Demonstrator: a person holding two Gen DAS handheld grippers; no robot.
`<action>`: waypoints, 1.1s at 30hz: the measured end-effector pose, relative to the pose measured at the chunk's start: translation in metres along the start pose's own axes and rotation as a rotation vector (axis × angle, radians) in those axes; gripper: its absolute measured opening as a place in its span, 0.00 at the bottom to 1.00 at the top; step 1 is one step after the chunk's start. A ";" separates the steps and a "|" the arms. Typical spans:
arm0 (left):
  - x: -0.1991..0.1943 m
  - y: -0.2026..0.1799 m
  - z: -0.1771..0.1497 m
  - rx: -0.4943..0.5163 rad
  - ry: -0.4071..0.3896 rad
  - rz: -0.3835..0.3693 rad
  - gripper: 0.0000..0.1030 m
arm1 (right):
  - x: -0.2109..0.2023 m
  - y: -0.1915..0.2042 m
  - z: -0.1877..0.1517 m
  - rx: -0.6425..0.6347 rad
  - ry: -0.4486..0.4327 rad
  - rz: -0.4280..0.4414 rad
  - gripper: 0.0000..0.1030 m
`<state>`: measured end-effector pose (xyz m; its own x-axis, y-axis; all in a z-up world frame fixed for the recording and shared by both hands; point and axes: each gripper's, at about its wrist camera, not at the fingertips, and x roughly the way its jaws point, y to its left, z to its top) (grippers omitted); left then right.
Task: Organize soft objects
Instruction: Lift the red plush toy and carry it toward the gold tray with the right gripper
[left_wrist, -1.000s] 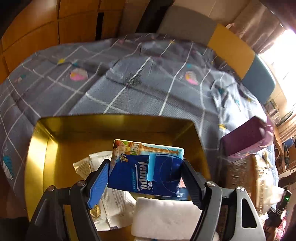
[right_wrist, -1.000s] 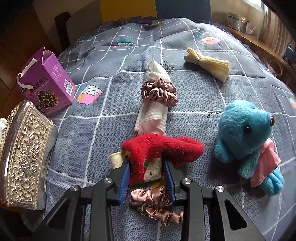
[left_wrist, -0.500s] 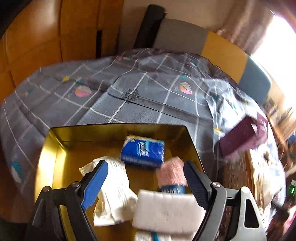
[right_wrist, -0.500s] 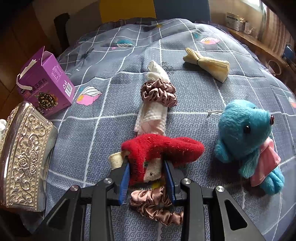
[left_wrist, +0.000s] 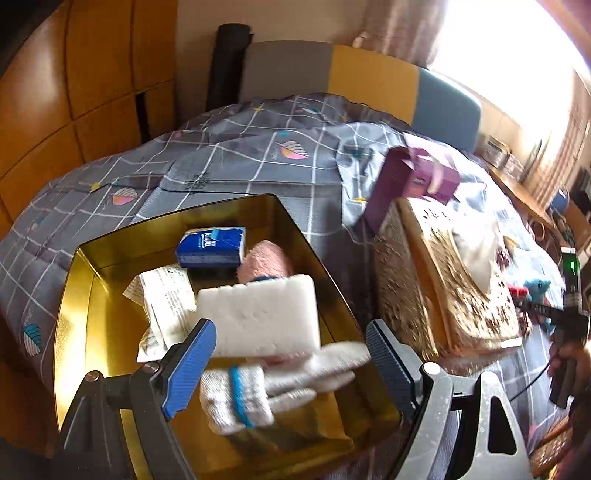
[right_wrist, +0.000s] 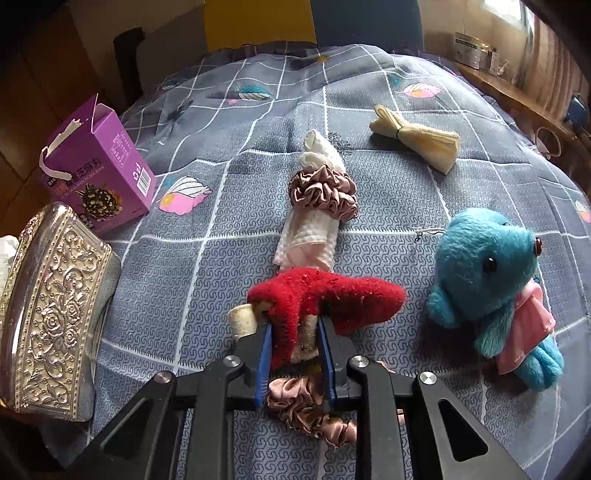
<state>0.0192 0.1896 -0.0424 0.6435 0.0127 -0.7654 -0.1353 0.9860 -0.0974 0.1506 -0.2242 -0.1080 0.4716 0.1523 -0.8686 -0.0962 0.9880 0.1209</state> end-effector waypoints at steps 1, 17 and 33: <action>-0.002 -0.003 -0.002 0.012 -0.003 -0.001 0.82 | -0.001 0.000 0.000 0.003 0.002 0.004 0.19; -0.013 -0.013 -0.010 0.041 -0.017 -0.015 0.82 | -0.042 0.009 0.022 0.092 -0.075 0.105 0.13; -0.025 0.005 -0.017 0.050 -0.045 0.011 0.82 | -0.079 0.184 0.117 -0.177 -0.173 0.316 0.13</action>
<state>-0.0104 0.1915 -0.0342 0.6753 0.0301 -0.7369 -0.1055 0.9928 -0.0562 0.1983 -0.0508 0.0390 0.5339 0.4653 -0.7060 -0.4027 0.8741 0.2716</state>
